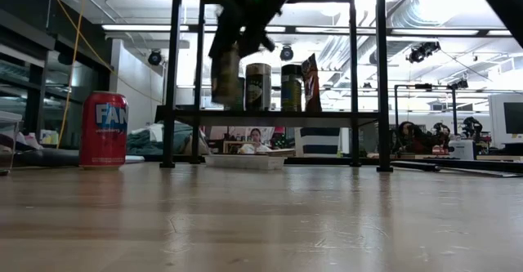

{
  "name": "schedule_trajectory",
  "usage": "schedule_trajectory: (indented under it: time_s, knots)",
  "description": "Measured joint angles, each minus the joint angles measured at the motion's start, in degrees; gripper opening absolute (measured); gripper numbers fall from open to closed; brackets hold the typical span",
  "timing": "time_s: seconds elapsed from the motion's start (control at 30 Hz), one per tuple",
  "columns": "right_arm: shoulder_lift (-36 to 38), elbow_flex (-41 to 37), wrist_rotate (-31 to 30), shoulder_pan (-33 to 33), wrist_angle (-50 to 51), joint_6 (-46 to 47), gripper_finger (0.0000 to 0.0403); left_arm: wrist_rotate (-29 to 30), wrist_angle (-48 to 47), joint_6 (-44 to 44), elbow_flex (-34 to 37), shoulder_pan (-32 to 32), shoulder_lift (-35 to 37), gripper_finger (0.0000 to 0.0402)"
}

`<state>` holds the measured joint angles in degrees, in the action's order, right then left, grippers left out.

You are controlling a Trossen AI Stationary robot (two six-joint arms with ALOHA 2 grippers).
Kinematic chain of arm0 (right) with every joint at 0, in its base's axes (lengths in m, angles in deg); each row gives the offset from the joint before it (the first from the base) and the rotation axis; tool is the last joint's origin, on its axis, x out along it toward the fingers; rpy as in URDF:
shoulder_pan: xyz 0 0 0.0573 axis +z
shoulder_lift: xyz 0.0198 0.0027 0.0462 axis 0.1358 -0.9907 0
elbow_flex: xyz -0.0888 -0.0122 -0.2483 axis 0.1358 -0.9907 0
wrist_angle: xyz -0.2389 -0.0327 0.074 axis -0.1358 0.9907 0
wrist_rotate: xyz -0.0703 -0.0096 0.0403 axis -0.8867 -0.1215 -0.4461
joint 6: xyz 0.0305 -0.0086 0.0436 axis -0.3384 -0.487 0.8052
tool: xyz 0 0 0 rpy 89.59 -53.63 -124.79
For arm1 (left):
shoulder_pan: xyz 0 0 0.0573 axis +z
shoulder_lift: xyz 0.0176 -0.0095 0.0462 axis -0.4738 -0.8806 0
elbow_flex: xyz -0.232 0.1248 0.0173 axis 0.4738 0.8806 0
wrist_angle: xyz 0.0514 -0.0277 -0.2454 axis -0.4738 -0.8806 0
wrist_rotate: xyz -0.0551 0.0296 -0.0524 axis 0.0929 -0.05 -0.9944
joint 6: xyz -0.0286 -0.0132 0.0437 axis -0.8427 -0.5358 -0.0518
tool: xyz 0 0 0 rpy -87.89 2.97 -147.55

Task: Shelf spices
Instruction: Remove the yellow seasoning bottle from the bottom shelf

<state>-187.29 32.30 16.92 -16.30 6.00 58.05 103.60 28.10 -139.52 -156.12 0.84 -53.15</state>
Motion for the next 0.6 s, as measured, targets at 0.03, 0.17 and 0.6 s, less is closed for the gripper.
schedule_trajectory:
  time_s: [0.03, 0.17, 0.6]
  knots:
    - [1.3, 0.0, 0.7, 0.8, 1.6, -0.6, 0.0209, -0.2, 0.0, 0.6, 0.0, 0.0, 0.0, 0.0257]
    - [6.7, 0.1, 1.8, 6.0, 10.2, -2.4, 0.0209, -0.5, -0.5, 3.0, 0.0, 0.0, -0.1, 0.0257]
    - [9.9, -19.8, -12.1, 22.7, 0.2, 20.2, 0.0209, -0.9, -0.8, 8.9, 0.5, 0.9, -0.5, 0.0257]
